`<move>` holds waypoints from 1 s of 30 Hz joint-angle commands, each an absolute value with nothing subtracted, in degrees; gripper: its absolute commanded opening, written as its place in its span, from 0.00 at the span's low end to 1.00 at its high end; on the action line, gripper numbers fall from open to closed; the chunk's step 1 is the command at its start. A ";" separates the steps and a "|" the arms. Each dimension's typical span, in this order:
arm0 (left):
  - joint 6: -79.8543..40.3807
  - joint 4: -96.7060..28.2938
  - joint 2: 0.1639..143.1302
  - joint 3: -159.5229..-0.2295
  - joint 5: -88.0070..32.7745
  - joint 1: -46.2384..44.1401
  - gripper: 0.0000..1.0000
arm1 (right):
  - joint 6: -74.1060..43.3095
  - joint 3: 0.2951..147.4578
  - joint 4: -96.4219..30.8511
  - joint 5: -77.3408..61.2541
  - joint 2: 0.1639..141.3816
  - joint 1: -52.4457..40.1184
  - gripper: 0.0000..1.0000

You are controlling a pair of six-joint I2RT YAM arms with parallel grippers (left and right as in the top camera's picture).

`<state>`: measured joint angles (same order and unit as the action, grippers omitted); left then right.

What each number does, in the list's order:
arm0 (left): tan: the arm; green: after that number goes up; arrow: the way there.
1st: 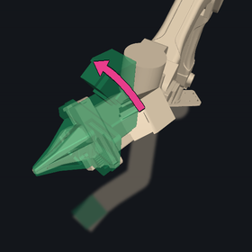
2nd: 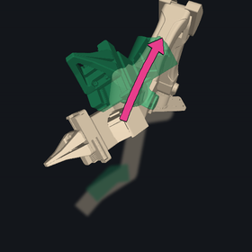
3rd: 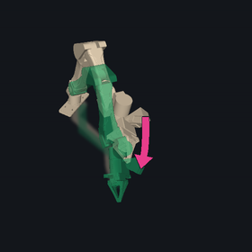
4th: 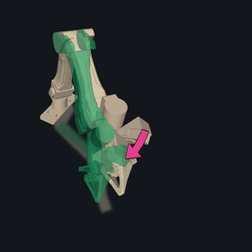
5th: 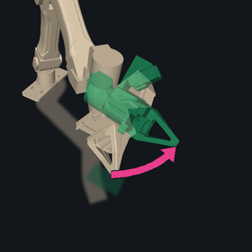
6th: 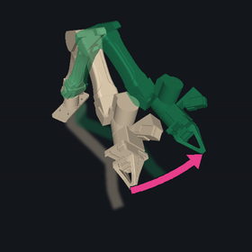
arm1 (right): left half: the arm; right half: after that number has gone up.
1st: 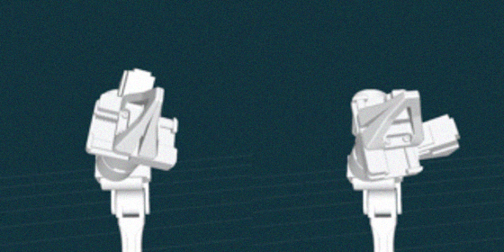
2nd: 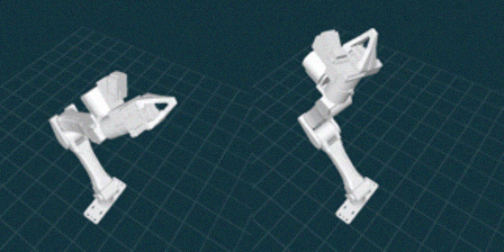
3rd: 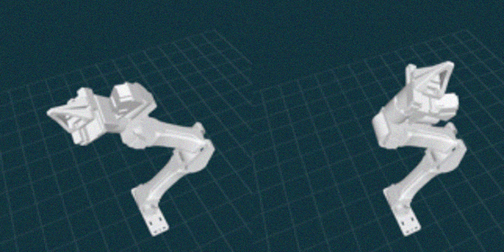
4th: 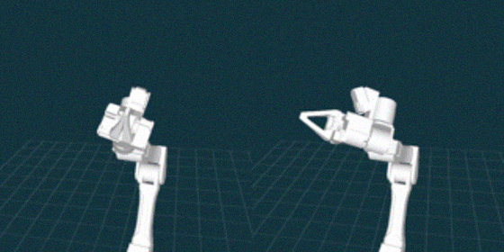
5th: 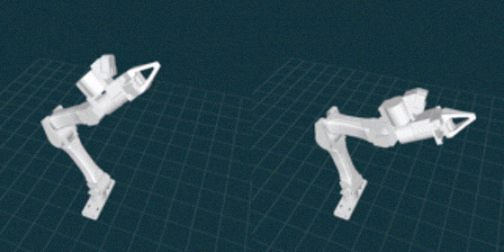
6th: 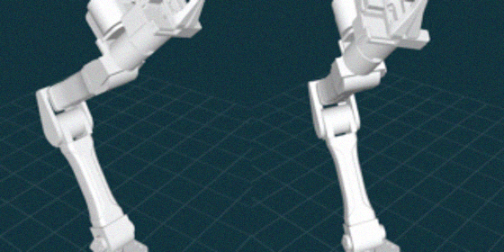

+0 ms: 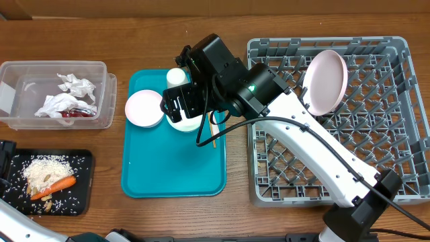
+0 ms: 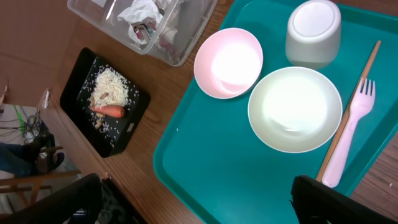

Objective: Sort waste into correct bins and load items into the dishwasher
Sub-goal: 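Lower the right gripper onto the white bowl rim, then lower the right gripper further down to the white bowl edge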

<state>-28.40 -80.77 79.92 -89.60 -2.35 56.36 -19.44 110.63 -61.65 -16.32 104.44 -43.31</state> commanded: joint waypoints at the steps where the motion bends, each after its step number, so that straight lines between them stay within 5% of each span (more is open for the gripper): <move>1: -28.75 -80.75 79.42 -89.71 -2.59 56.60 1.00 | -19.31 111.33 -61.30 -16.60 104.88 -43.46 1.00; 30: -28.75 -80.75 79.42 -89.71 -2.59 56.60 1.00 | -22.31 110.76 -64.69 -5.17 117.30 -43.68 1.00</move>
